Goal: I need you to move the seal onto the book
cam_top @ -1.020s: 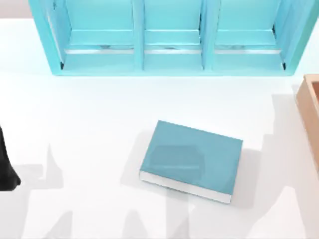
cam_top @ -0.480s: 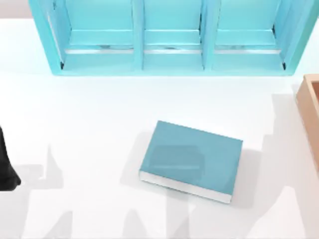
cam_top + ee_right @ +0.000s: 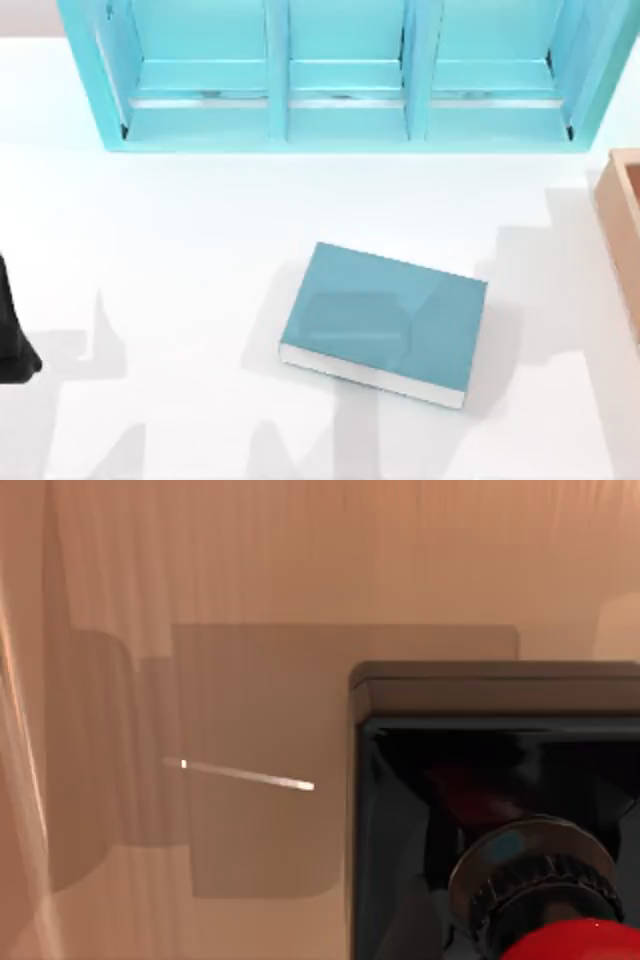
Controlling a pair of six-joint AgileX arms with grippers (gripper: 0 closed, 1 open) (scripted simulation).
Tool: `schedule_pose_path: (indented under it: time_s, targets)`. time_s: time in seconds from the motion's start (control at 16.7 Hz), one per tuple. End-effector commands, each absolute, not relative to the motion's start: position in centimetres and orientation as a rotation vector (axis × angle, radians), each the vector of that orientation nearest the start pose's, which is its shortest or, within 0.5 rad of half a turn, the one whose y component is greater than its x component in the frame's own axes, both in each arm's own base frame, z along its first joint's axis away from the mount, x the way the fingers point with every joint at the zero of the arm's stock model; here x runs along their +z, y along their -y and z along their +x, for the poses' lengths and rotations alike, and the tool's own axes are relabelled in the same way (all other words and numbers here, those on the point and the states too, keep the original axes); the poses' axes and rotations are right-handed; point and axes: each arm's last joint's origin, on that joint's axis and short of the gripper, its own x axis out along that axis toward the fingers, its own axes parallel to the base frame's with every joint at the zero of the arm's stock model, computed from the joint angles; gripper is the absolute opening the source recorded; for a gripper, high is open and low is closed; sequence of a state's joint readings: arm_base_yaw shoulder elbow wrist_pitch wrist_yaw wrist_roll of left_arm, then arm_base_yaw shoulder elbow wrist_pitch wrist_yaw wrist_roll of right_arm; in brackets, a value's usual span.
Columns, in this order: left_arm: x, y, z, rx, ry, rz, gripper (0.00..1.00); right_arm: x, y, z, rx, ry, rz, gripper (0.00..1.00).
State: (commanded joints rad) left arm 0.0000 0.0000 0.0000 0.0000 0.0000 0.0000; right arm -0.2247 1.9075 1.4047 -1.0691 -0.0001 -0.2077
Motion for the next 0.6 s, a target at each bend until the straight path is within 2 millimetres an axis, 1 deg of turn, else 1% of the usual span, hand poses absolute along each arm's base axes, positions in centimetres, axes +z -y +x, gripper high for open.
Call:
schedule_pose_path:
  time_s: [0.12,0.3,0.48,0.6]
  targets:
    - [16.0,0.1,10.6,0.0,0.0,0.0,1.0,20.4,5.6,35.5,-0.008,-1.574,0.011,0.0]
    - [16.0,0.1,10.6,0.0,0.0,0.0,1.0,23.9,1.9,35.9,-0.006,-1.577,0.01,0.0]
    - [16.0,0.1,10.6,0.0,0.0,0.0,1.0,27.5,-1.9,35.4,-0.005,-1.576,0.008,0.0]
    - [16.0,0.1,10.6,0.0,0.0,0.0,1.0,29.5,-3.8,34.6,-0.006,-1.574,0.009,0.0]
